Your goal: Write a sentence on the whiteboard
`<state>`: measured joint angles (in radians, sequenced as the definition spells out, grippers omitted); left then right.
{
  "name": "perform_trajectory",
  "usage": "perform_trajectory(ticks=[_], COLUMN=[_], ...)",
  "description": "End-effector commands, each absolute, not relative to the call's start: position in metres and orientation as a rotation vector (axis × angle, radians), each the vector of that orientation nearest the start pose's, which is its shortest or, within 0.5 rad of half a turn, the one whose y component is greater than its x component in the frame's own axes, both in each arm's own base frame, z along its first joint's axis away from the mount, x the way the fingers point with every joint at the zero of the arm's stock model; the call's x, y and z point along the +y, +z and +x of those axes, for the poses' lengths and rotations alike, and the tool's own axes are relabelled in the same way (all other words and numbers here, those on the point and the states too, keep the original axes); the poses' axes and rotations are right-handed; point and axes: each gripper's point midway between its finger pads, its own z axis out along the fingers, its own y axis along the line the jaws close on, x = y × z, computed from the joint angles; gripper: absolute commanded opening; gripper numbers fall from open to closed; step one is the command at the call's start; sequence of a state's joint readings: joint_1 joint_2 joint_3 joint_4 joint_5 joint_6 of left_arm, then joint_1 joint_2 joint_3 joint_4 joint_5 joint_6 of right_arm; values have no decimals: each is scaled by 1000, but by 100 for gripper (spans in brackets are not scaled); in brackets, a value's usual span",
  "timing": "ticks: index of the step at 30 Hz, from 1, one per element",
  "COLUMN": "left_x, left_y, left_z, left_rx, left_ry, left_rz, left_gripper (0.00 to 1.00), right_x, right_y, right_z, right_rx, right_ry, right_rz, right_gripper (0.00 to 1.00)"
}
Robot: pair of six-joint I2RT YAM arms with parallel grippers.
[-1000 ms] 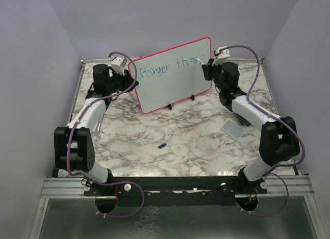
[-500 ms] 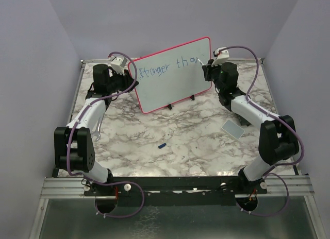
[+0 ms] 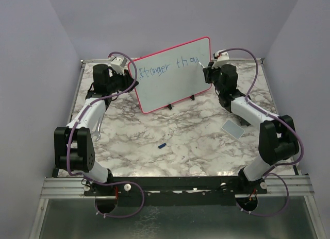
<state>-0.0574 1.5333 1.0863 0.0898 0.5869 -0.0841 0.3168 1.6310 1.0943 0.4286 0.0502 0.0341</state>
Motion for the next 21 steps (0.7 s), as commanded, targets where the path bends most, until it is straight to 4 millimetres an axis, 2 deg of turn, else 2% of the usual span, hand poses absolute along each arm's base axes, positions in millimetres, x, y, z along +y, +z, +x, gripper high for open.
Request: perform_trajectory(ticks=[1,12,16,21], left_x=[-127,-128,-128,-127], left_y=[199,198,198,199], left_z=[434,434,434,434], left_rx=[1922,1923,1923,1922], left_ry=[-632,-632,-631,-631], left_rz=[406,406,406,407], left_gripper=[6,6,6,6], right_x=[155,160,157,149], right_y=[242,276,278,272], right_z=[500,507,509,513], right_rx=[1649,1573,1569,1592], right_ry=[222,235,215,175], right_rz=[-184,-199,-187,-152], right_gripper=[1,1,1,1])
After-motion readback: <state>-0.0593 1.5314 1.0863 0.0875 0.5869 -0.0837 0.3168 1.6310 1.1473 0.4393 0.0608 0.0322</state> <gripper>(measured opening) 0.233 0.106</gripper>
